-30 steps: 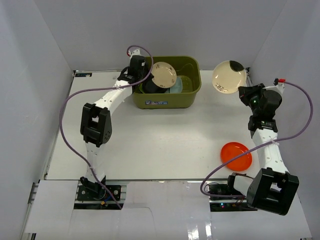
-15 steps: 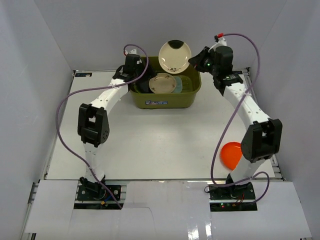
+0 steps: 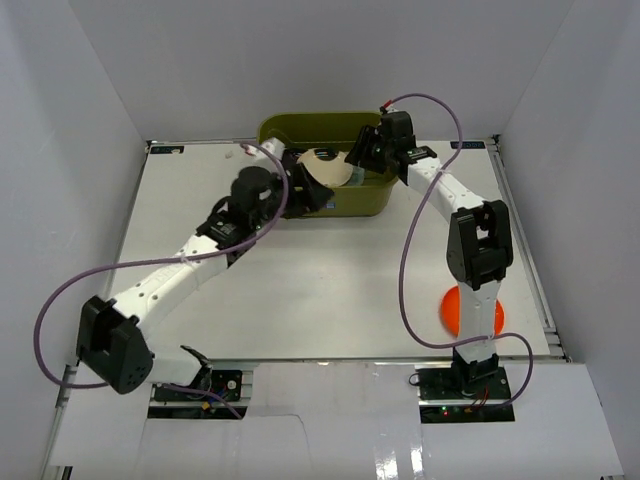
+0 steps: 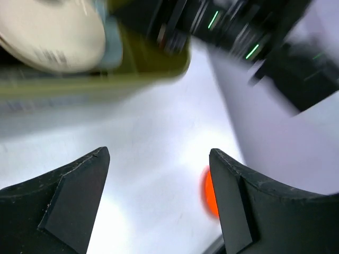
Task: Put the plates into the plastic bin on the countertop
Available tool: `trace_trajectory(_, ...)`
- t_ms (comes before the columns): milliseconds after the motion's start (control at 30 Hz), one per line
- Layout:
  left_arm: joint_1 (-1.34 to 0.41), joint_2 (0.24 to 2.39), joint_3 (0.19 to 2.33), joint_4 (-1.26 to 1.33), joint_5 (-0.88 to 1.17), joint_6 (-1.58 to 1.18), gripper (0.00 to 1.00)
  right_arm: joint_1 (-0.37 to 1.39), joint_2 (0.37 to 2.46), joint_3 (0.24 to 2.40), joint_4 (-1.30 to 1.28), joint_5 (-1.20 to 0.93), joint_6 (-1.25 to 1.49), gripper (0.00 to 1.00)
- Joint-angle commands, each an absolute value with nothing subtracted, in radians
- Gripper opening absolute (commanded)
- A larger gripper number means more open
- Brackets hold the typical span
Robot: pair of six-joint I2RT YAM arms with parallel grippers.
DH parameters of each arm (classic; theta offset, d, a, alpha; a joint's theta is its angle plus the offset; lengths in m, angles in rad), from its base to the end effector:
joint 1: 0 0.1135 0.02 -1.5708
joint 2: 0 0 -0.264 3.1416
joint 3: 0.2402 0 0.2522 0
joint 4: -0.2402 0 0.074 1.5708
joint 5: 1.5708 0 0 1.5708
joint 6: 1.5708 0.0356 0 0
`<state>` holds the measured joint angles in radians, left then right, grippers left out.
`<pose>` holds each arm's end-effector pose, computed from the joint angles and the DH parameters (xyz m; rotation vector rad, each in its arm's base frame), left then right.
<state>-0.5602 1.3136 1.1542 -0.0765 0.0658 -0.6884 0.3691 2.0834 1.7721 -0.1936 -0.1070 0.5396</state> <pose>0.2620 -0.1671 0.3636 -0.0729 1.9086 -0.9306 0.4620 0.1828 0.2727 0.1149 2.1384 0.6571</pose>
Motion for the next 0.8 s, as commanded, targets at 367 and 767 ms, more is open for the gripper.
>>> trace_trajectory(367,-1.015,1.9,1.346,-0.008,0.165,-0.781,0.83,0.209,1.34,1.591,-0.229,-0.166,0.405,0.57)
trace_trajectory(767,-1.161,2.379,1.79,-0.104,0.278,-0.793,0.68,0.198,0.858,1.306,-0.33,-0.187,0.39,0.56)
